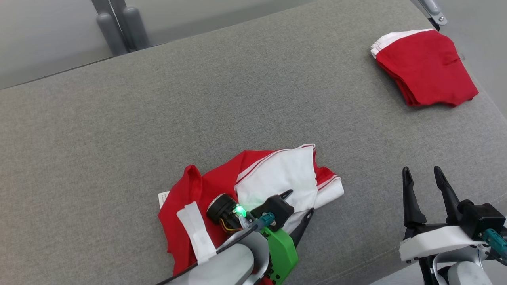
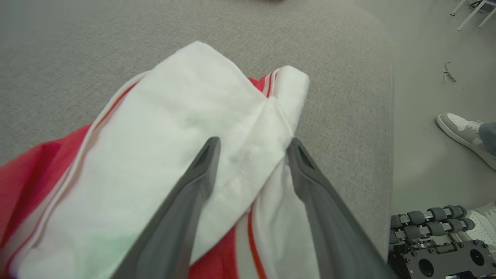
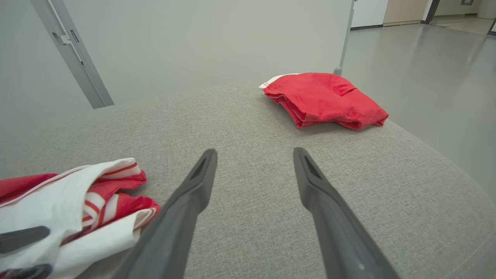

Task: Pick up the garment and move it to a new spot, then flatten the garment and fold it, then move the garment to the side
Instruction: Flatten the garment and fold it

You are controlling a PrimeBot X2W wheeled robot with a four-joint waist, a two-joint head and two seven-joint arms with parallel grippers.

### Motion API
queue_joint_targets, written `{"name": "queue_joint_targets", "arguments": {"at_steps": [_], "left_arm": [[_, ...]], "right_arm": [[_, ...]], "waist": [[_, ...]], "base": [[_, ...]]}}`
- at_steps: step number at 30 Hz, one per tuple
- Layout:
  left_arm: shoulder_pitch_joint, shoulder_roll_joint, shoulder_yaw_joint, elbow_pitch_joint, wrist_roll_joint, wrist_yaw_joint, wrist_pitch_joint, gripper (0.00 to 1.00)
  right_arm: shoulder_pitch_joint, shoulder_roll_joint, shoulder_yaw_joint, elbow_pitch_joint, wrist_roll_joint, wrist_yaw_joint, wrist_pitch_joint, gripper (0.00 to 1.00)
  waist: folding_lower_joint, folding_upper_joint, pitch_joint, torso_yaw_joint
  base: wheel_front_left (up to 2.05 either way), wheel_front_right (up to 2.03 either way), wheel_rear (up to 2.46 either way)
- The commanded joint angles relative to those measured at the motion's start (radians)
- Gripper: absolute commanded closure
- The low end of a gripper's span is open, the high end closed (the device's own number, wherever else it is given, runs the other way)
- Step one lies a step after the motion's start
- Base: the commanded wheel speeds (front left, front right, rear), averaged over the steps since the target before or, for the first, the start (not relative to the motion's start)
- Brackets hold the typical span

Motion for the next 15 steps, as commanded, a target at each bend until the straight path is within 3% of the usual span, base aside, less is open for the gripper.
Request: {"name": "queue_joint_targets", "arguments": {"at_steps": [1, 5, 9, 11, 13, 14, 15], "left_arm": [[-0.021, 0.005, 0.002, -0.006, -0.012, 0.003, -0.003, 0.06], [-0.025, 0.005, 0.000, -0.017, -0.039, 0.008, -0.004, 0.05], [-0.034, 0.005, -0.001, -0.019, -0.052, 0.013, -0.005, 0.20], [-0.037, 0.005, -0.003, -0.014, -0.060, 0.015, -0.008, 0.50], [-0.040, 0.005, -0.006, -0.012, -0.065, 0.018, -0.010, 0.60], [-0.042, 0.005, -0.006, -0.012, -0.069, 0.019, -0.011, 0.74], [-0.041, 0.005, -0.005, -0.014, -0.077, 0.019, -0.010, 0.79]], "right_arm": [[-0.007, 0.000, -0.002, 0.000, -0.002, 0.000, -0.003, 0.00], [-0.003, 0.000, -0.004, 0.001, -0.004, 0.000, -0.003, 0.00], [-0.006, 0.000, -0.002, 0.001, -0.003, 0.000, -0.003, 0.00], [-0.009, 0.000, -0.001, 0.001, -0.002, 0.000, -0.003, 0.00], [-0.009, 0.000, 0.000, 0.001, -0.002, 0.000, -0.003, 0.00], [-0.009, 0.000, 0.000, 0.001, -0.003, 0.000, -0.003, 0.00], [-0.008, 0.000, 0.000, 0.001, -0.003, 0.000, -0.003, 0.00]], "waist": [[0.0000, 0.0000, -0.001, 0.001], [0.0000, 0.0000, -0.003, 0.003], [0.0000, 0.0000, -0.001, 0.005], [0.0000, 0.0000, -0.001, 0.005], [0.0000, 0.0000, -0.001, 0.005], [0.0000, 0.0000, -0.001, 0.005], [0.0000, 0.0000, -0.001, 0.006]], "base": [[0.00, 0.00, 0.00], [0.00, 0.00, 0.00], [0.00, 0.00, 0.00], [0.00, 0.00, 0.00], [0.00, 0.00, 0.00], [0.00, 0.00, 0.00], [0.00, 0.00, 0.00]]}}
